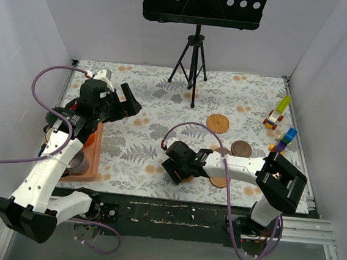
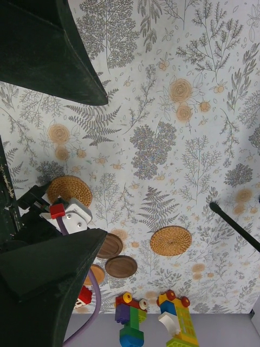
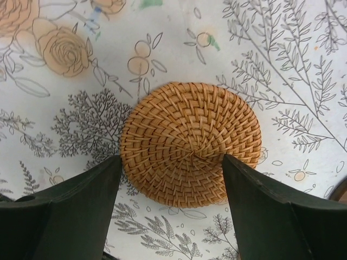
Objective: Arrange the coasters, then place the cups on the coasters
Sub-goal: Move the coaster to the center of the board.
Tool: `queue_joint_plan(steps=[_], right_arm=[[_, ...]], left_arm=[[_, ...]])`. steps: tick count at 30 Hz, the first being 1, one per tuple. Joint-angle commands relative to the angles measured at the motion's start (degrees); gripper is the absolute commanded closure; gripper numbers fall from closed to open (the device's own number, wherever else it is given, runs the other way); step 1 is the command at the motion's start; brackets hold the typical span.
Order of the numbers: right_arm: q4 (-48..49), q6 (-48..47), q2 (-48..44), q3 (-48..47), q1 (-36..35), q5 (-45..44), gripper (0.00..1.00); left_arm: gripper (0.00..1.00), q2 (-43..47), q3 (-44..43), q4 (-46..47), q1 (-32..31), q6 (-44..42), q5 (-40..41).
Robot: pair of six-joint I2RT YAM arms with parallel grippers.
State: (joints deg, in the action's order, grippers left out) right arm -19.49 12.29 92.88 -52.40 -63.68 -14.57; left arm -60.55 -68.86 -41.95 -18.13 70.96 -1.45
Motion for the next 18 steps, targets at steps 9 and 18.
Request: queue_joint_plan(steps=[9, 18], right_arm=[[1.29, 2.91, 3.53, 1.52, 6.81, -5.12, 0.21], [1.29, 0.89, 7.57, -2.44, 15.59, -4.59, 0.23]], left_arm=[[0.02, 0.44, 0.13, 0.29, -0.24, -0.38, 0.66], [0.02, -1.14, -1.54, 1.08, -0.24, -1.61, 3.74]])
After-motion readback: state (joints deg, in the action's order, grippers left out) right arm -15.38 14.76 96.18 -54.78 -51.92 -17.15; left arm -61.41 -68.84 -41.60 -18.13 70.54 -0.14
